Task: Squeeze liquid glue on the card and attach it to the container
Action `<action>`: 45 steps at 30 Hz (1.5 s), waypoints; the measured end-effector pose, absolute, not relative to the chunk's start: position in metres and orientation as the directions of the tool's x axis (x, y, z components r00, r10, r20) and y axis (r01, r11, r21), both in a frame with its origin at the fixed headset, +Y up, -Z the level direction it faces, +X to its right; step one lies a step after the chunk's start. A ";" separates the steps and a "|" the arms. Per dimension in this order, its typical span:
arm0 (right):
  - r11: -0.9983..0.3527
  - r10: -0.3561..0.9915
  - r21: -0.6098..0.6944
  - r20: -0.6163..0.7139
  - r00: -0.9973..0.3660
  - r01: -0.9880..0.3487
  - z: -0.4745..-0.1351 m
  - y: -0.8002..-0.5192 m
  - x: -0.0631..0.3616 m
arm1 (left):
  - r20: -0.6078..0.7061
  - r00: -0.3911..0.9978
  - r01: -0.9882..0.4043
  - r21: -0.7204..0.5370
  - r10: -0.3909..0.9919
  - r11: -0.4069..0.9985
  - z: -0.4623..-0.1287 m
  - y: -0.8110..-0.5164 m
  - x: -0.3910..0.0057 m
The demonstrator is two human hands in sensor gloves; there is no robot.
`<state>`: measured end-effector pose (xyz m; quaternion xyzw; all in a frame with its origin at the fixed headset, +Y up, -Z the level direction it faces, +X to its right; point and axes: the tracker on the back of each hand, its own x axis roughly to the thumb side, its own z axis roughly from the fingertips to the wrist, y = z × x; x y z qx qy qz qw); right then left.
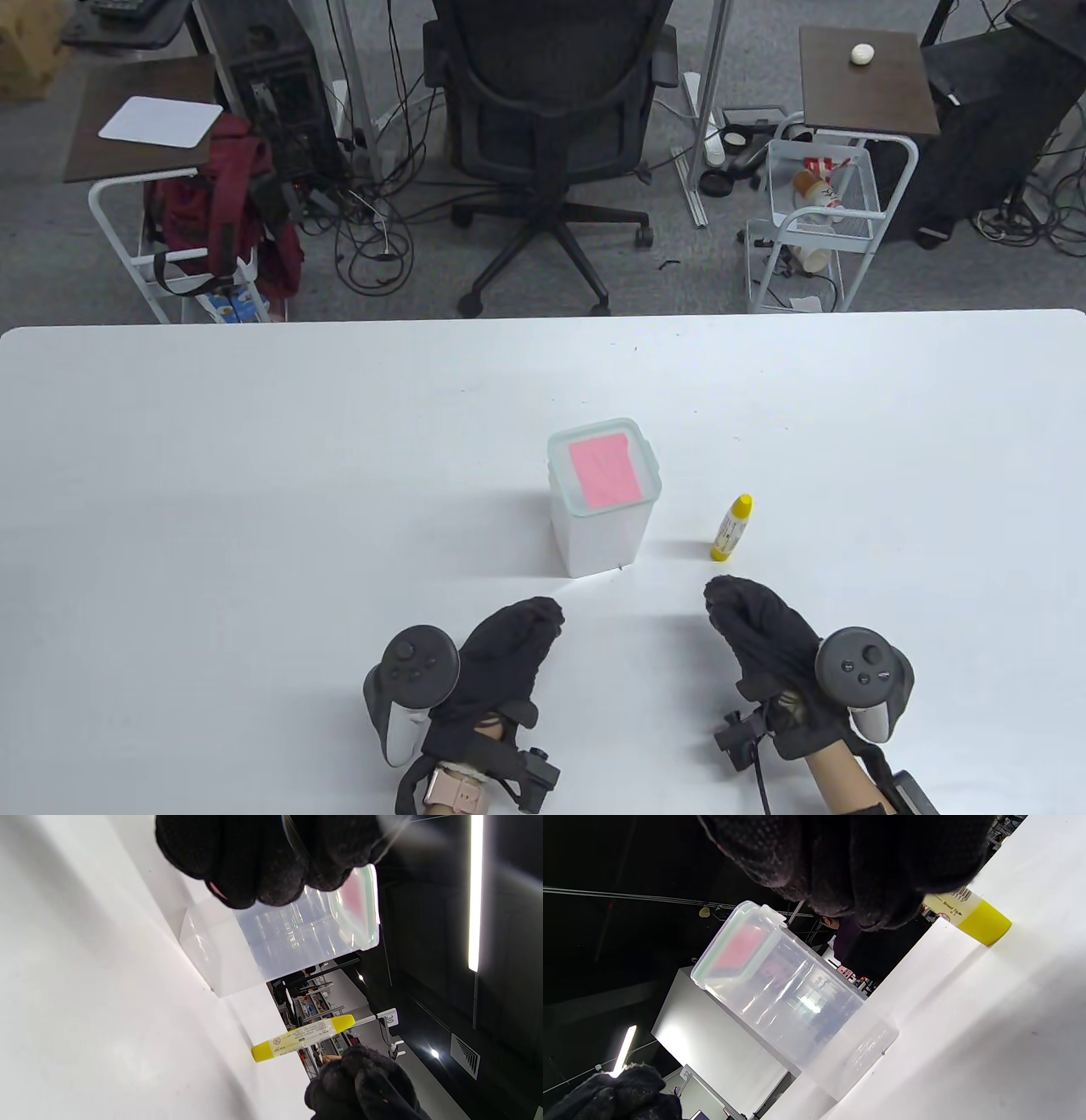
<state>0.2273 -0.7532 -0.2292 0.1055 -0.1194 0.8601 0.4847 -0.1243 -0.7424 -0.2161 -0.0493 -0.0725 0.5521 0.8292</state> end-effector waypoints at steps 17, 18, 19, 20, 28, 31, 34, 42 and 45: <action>-0.495 0.755 -0.248 0.352 -0.554 -0.833 -0.231 -0.726 0.248 | 0.073 0.453 -0.888 -0.053 0.888 0.457 -0.229 -0.721 -0.139; -0.496 0.747 -0.264 0.357 -0.561 -0.827 -0.232 -0.723 0.250 | 0.078 0.454 -0.888 -0.037 0.888 0.458 -0.231 -0.717 -0.141; -0.497 0.741 -0.275 0.359 -0.567 -0.823 -0.232 -0.721 0.252 | 0.081 0.452 -0.890 -0.028 0.888 0.456 -0.233 -0.715 -0.141; -0.499 0.733 -0.289 0.362 -0.576 -0.817 -0.233 -0.719 0.253 | 0.086 0.447 -0.893 -0.012 0.890 0.450 -0.235 -0.710 -0.142; -0.543 0.645 -0.431 0.336 -0.687 -0.721 -0.241 -0.696 0.269 | 0.081 0.498 -0.864 0.126 0.863 0.487 -0.253 -0.689 -0.139; -0.607 0.583 -0.484 0.268 -0.767 -0.631 -0.249 -0.694 0.276 | 0.080 0.544 -0.836 0.142 0.835 0.530 -0.255 -0.696 -0.138; -0.723 0.513 -0.439 0.176 -0.840 -0.533 -0.259 -0.704 0.281 | 0.058 0.644 -0.762 0.132 0.763 0.634 -0.256 -0.706 -0.138; -0.960 0.251 -0.128 0.011 -0.968 -0.250 -0.273 -0.748 0.285 | -0.054 0.947 -0.313 0.054 0.315 0.948 -0.253 -0.723 -0.140; -0.969 0.232 -0.084 0.032 -0.972 -0.233 -0.273 -0.752 0.282 | -0.050 0.953 -0.299 0.005 0.299 0.954 -0.253 -0.729 -0.139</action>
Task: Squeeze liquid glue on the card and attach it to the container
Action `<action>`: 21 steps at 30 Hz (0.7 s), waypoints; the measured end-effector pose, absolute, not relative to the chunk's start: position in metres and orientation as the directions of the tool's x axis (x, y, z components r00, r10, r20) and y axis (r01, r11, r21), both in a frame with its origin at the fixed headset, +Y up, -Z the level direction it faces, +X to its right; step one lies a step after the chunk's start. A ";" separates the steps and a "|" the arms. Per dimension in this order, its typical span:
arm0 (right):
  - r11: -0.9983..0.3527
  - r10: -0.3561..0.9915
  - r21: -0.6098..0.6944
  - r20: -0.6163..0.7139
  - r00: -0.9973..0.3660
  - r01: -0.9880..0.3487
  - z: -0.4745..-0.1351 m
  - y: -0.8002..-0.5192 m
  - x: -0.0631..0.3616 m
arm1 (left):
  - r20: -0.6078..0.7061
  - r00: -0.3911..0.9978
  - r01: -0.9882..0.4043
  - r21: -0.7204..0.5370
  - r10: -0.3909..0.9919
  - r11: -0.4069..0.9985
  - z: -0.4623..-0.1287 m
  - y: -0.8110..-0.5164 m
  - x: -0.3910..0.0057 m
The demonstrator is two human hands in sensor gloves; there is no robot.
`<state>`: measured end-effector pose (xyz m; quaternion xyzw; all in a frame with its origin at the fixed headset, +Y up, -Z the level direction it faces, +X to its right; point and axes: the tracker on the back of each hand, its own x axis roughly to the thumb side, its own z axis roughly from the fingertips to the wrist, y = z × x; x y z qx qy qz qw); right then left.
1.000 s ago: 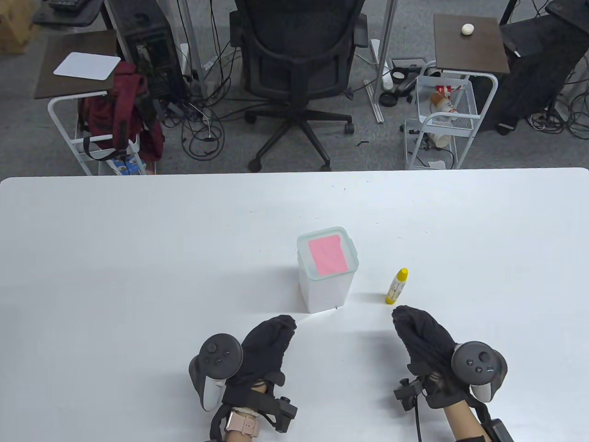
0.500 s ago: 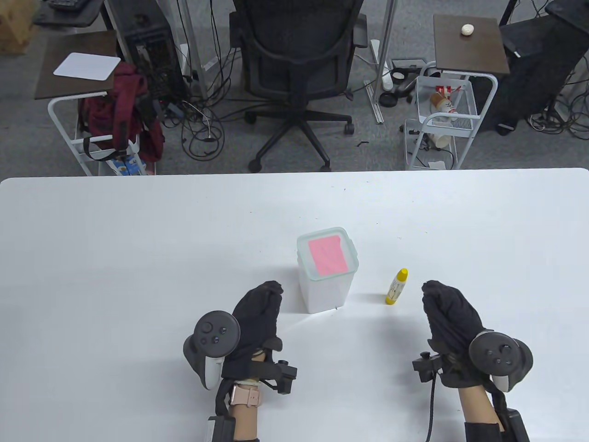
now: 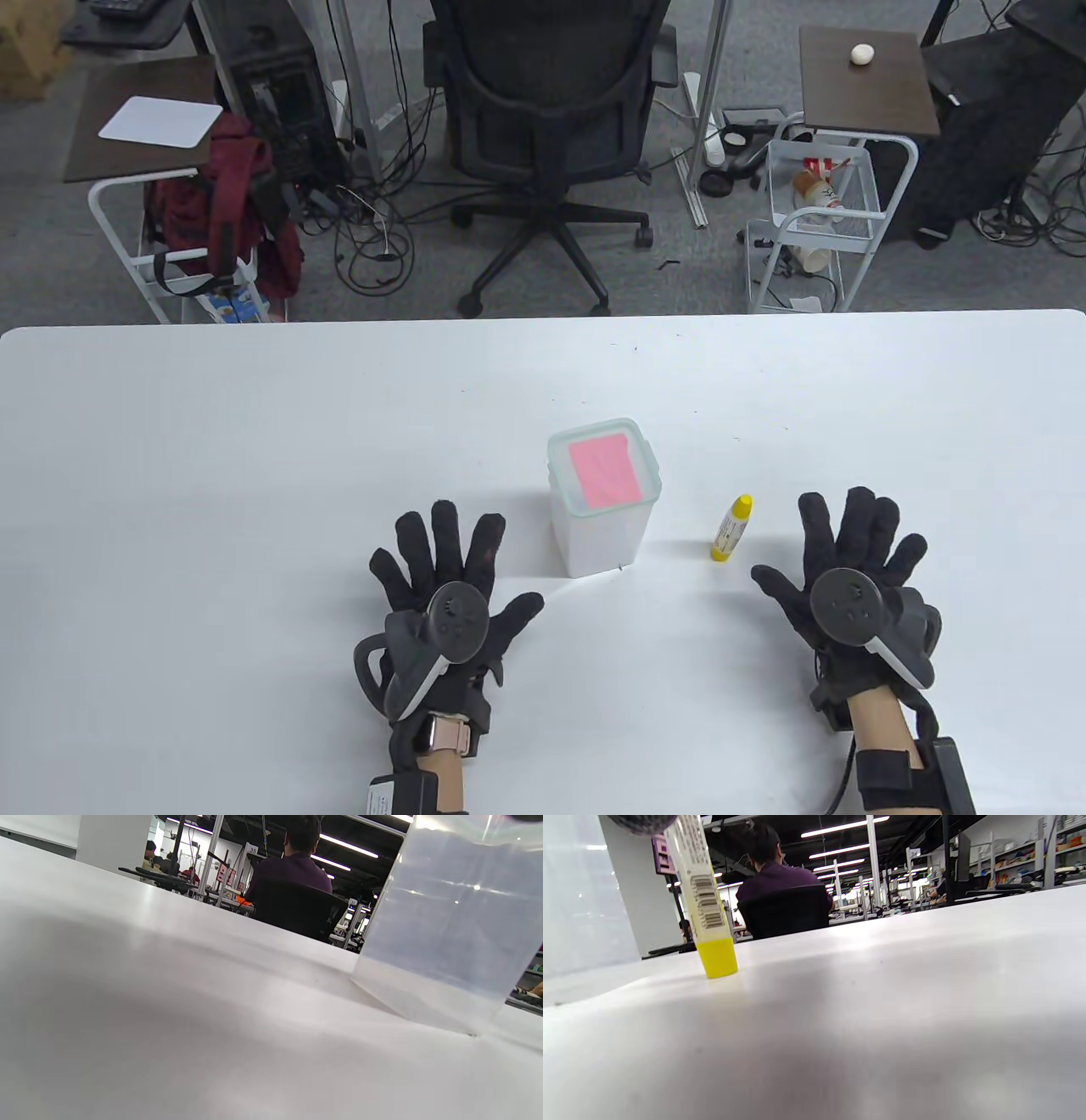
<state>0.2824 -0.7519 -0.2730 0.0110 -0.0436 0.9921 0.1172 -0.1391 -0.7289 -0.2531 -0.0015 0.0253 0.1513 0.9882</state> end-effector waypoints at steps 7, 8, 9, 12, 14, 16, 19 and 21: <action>-0.985 0.151 -0.070 0.073 -0.986 -0.156 -0.271 -0.751 0.275 | -0.032 0.961 -0.277 -0.007 0.276 0.961 -0.252 -0.729 -0.133; -0.985 0.150 -0.071 0.075 -0.986 -0.156 -0.271 -0.752 0.274 | -0.032 0.962 -0.273 -0.010 0.272 0.962 -0.252 -0.730 -0.133; -0.986 0.144 -0.070 0.076 -0.987 -0.149 -0.271 -0.753 0.274 | -0.034 0.962 -0.272 -0.016 0.271 0.962 -0.252 -0.731 -0.133; -0.990 0.115 -0.069 0.075 -0.991 -0.120 -0.269 -0.752 0.273 | -0.033 0.961 -0.275 -0.028 0.274 0.961 -0.252 -0.734 -0.133; -0.991 0.111 -0.072 0.076 -0.991 -0.116 -0.268 -0.752 0.272 | -0.031 0.962 -0.272 -0.031 0.271 0.962 -0.251 -0.734 -0.132; -0.990 0.110 -0.075 0.080 -0.991 -0.116 -0.267 -0.752 0.271 | -0.033 0.962 -0.273 -0.037 0.272 0.961 -0.251 -0.735 -0.133; -0.992 0.098 -0.073 0.081 -0.992 -0.104 -0.266 -0.752 0.271 | -0.038 0.958 -0.286 -0.044 0.284 0.957 -0.250 -0.737 -0.134; -0.991 0.102 -0.073 0.082 -0.991 -0.108 -0.266 -0.753 0.271 | -0.040 0.955 -0.295 -0.043 0.293 0.955 -0.250 -0.737 -0.135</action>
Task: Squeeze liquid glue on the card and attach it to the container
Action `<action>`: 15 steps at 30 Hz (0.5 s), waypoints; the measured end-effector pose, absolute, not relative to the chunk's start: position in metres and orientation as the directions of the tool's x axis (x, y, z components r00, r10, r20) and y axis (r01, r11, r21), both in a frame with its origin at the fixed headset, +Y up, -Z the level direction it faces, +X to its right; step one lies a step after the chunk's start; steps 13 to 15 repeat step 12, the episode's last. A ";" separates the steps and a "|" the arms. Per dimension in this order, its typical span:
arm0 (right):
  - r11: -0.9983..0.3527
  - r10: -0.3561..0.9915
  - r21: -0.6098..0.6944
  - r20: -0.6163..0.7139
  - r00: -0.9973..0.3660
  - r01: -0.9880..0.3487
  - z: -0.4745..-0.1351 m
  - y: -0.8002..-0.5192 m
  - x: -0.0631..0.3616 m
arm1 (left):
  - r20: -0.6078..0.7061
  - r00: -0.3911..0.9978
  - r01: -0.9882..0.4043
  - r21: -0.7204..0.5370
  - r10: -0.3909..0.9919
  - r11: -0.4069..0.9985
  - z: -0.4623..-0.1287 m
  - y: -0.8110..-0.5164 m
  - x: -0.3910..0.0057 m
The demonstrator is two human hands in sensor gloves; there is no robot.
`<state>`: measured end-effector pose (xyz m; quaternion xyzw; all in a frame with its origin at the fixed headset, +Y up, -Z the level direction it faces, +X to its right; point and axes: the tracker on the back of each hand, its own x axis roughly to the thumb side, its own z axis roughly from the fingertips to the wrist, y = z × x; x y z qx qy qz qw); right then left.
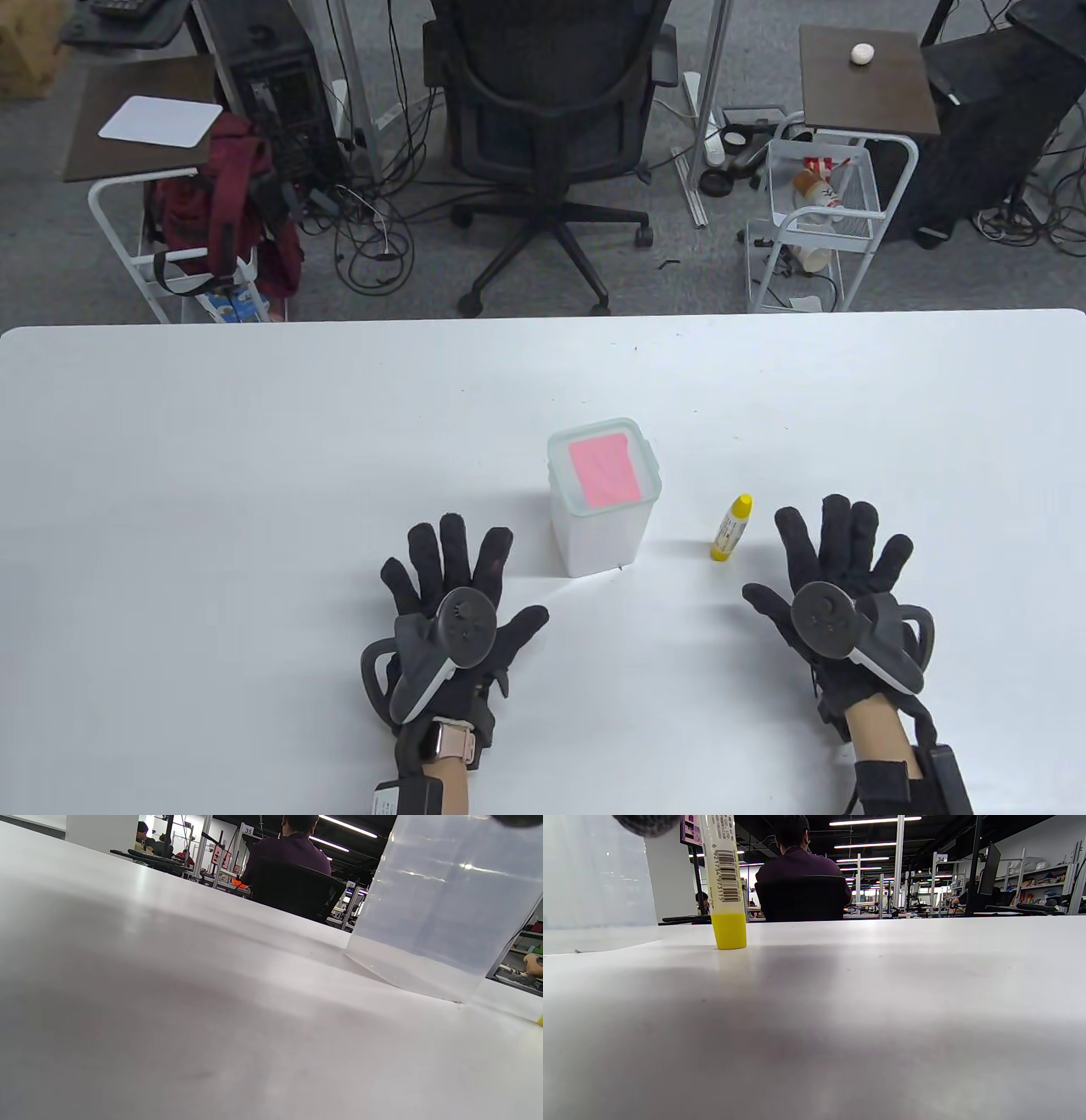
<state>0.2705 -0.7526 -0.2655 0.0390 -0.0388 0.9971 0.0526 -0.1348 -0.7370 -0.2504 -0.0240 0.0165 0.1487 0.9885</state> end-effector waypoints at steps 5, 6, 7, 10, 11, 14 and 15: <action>-0.992 0.093 -0.072 0.091 -0.991 -0.100 -0.267 -0.753 0.268 | -0.041 0.952 -0.307 -0.052 0.305 0.950 -0.252 -0.738 -0.135; -0.993 0.092 -0.071 0.093 -0.991 -0.099 -0.267 -0.753 0.268 | -0.040 0.951 -0.308 -0.054 0.306 0.950 -0.252 -0.738 -0.134; -0.992 0.093 -0.072 0.095 -0.991 -0.100 -0.267 -0.754 0.268 | -0.040 0.951 -0.308 -0.056 0.306 0.950 -0.252 -0.738 -0.134; -0.992 0.102 -0.070 0.098 -0.990 -0.109 -0.267 -0.754 0.267 | -0.040 0.950 -0.312 -0.066 0.309 0.948 -0.252 -0.739 -0.135; -0.991 0.104 -0.069 0.099 -0.990 -0.111 -0.267 -0.754 0.267 | -0.040 0.949 -0.315 -0.068 0.313 0.947 -0.252 -0.739 -0.135; -0.991 0.108 -0.068 0.099 -0.989 -0.115 -0.267 -0.754 0.267 | -0.041 0.947 -0.320 -0.071 0.318 0.945 -0.252 -0.739 -0.135; -0.991 0.108 -0.068 0.099 -0.989 -0.115 -0.267 -0.754 0.267 | -0.041 0.947 -0.320 -0.071 0.318 0.945 -0.252 -0.739 -0.135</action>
